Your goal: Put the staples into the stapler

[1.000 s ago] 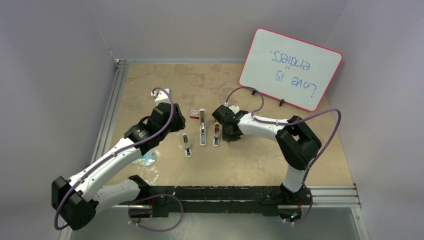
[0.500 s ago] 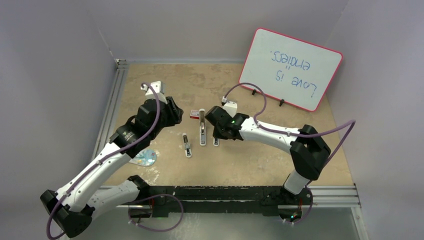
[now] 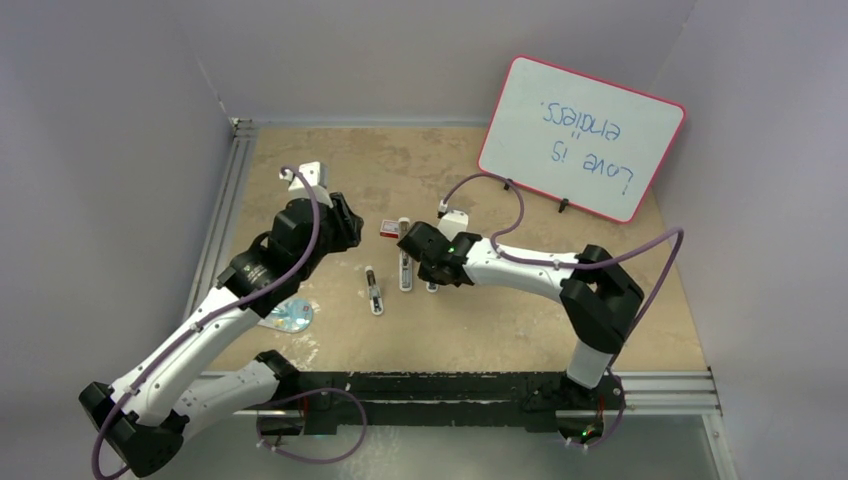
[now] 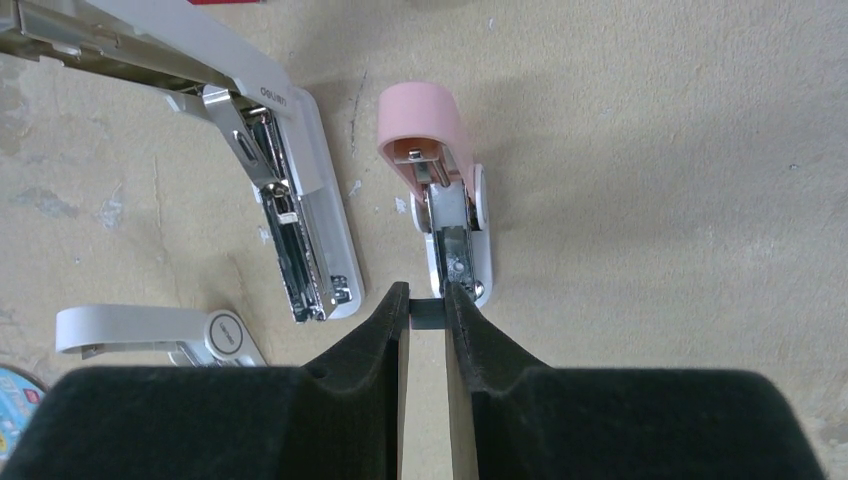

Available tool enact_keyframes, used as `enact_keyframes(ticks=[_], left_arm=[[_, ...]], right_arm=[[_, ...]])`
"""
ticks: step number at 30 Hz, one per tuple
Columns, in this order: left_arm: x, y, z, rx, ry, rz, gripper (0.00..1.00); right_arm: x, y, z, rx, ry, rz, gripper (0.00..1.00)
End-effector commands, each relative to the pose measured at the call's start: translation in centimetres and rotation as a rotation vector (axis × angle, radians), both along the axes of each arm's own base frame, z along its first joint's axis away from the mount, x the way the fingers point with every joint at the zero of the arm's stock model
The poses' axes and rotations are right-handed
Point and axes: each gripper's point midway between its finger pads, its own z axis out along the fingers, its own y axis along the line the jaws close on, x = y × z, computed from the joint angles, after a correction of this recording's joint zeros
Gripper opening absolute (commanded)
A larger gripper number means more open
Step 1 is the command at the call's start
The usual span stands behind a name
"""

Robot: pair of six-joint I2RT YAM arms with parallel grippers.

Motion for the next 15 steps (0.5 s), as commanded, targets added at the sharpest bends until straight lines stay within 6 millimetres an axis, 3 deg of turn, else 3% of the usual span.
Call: enact_keyframes(ticks=[1, 15], left_arm=[[0.5, 0.3, 0.4, 0.010, -0.032, 0.014, 0.39], [0.5, 0.3, -0.2, 0.018, -0.019, 0.015, 0.39]], right_arm=[[1.2, 0.1, 0.7, 0.000, -0.058, -0.048, 0.18], [1.5, -0.1, -1.1, -0.067, -0.064, 0.006, 0.18]])
